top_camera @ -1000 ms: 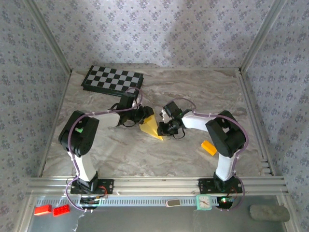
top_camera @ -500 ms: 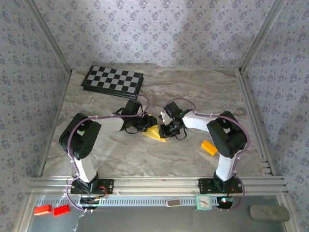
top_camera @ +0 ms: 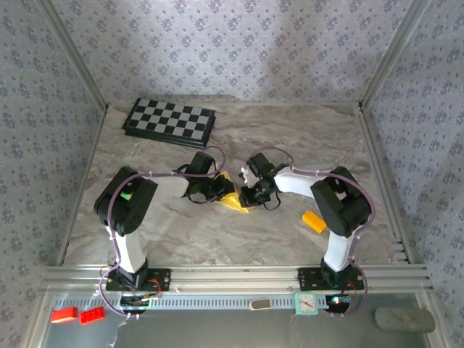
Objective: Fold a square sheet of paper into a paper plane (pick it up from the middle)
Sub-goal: Fourth fold the wing at the center of the table.
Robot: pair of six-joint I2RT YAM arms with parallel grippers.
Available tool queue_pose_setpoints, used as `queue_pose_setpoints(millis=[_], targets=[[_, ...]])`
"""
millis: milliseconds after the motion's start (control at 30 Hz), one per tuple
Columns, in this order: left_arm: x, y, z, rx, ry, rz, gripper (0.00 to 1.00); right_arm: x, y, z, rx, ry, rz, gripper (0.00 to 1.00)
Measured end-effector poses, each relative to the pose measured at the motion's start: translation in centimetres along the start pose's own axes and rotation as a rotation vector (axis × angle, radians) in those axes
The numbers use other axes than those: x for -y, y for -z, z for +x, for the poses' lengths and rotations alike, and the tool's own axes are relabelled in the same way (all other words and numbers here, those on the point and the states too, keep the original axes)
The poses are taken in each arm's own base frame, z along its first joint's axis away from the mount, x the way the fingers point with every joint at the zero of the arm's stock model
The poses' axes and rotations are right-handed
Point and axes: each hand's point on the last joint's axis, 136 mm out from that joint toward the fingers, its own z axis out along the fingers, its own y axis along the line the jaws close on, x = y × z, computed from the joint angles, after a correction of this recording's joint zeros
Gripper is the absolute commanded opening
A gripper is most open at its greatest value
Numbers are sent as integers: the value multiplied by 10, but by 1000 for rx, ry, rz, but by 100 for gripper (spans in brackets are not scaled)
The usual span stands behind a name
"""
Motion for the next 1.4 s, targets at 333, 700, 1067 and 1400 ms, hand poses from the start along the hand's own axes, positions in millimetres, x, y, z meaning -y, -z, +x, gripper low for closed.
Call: queue_pose_setpoints(millis=[333, 700, 1067, 1400], targets=[[-9, -7, -3, -5, 29, -39, 16, 1, 1, -1, 1, -5, -5, 10], [-12, -9, -3, -14, 52, -95, 15, -8, 30, -7, 75, -92, -45, 11], [-12, -9, -3, -19, 55, -95, 16, -25, 17, -9, 73, -186, -133, 4], [-9, -9, -3, -22, 52, -94, 17, -11, -3, 4, 23, -237, -114, 2]])
